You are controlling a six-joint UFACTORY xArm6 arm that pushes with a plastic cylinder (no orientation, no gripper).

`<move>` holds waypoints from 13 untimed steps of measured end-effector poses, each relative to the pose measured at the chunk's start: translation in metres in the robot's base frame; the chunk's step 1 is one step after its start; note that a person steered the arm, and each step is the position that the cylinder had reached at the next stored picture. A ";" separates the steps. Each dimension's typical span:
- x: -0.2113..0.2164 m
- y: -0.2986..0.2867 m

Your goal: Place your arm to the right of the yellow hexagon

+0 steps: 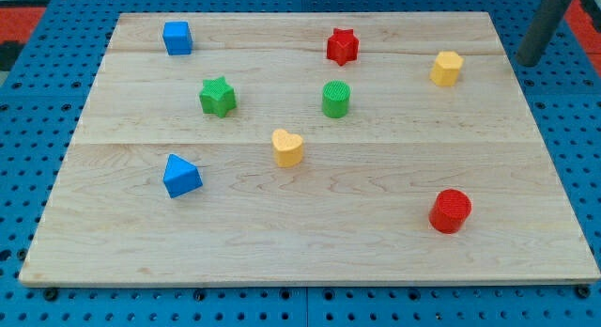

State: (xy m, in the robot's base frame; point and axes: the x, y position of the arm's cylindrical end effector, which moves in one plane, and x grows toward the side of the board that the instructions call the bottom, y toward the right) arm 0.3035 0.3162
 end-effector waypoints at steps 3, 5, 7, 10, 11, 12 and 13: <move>0.008 0.004; 0.021 0.004; 0.021 -0.011; 0.010 -0.036; 0.010 -0.034; 0.010 -0.034; 0.010 -0.035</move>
